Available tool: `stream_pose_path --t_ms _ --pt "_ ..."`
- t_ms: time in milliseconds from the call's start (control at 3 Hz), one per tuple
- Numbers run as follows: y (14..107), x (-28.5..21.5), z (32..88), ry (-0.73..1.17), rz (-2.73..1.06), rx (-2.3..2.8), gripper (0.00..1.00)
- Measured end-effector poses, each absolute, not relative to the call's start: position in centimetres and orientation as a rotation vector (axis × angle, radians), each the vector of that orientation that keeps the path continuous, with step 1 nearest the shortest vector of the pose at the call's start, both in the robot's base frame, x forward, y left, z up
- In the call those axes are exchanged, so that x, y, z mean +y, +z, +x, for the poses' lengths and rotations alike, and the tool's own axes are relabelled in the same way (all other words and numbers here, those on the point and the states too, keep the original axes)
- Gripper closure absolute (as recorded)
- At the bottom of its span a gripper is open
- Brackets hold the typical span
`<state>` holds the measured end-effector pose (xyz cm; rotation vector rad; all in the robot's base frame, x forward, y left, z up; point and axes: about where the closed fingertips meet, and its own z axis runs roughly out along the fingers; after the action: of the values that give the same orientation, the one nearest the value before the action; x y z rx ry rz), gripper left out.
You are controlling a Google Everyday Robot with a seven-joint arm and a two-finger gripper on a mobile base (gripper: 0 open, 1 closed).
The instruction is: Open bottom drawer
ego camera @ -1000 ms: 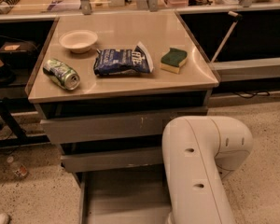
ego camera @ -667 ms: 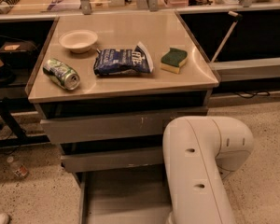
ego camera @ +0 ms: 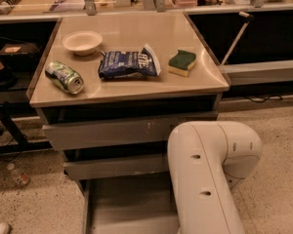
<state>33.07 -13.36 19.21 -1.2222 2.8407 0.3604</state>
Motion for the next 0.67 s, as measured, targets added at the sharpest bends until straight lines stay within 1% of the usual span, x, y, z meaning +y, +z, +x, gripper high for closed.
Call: stream_pose_path --t_ms 333,667 --pt "19.21 -13.36 33.07 0.36 -1.222 2.841 0.81" --pt "19.21 -13.36 33.06 0.36 -1.222 2.841 0.58"
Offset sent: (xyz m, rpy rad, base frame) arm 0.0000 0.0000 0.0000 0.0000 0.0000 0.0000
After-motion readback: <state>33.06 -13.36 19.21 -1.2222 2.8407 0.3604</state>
